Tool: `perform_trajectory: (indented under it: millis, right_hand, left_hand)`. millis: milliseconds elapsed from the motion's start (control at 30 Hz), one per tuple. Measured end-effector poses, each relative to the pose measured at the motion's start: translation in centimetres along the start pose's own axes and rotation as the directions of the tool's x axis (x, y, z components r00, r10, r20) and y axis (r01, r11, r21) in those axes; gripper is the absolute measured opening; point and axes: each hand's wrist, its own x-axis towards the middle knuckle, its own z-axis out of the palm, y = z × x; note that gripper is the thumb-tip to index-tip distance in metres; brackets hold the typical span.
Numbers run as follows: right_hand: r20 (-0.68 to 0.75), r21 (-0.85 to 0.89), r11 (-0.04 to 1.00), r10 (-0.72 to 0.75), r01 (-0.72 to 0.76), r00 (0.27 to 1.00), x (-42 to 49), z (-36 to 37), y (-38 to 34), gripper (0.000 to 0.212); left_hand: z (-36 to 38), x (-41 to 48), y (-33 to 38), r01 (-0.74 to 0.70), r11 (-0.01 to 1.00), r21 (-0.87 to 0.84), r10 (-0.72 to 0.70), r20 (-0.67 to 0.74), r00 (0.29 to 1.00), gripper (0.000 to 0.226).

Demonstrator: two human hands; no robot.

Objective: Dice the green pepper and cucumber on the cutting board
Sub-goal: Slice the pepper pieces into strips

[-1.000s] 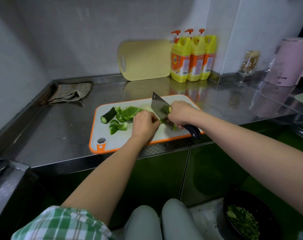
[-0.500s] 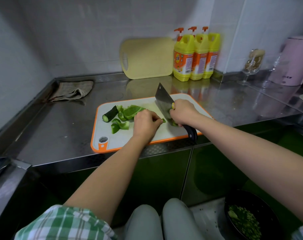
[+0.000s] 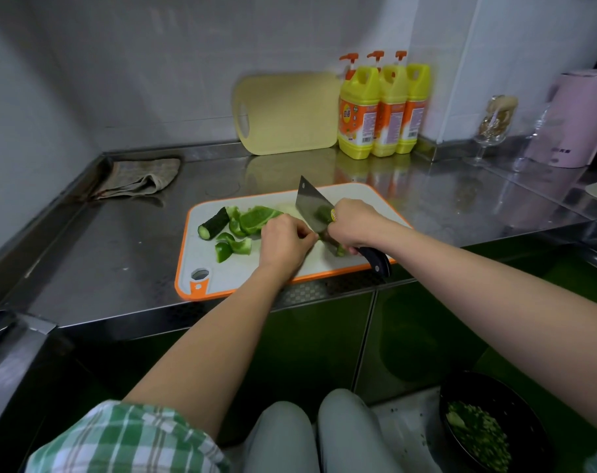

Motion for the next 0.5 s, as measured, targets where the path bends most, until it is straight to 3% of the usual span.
perform_trajectory:
  millis: [267, 500]
  right_hand:
    - [-0.074, 0.074, 0.997, 0.019, -0.013, 0.997, 0.9, 0.2, 0.4, 0.023]
    - [0.025, 0.039, 0.999, 0.003, -0.004, 1.000, -0.6, -1.0, 0.5, 0.021]
  left_hand:
    - [-0.5, -0.4, 0.1, -0.040, 0.997, 0.061, 0.037, 0.050, 0.998, 0.015]
    - [0.1, -0.1, 0.2, 0.010, 1.000, 0.023, -0.011, 0.019, 1.000, 0.011]
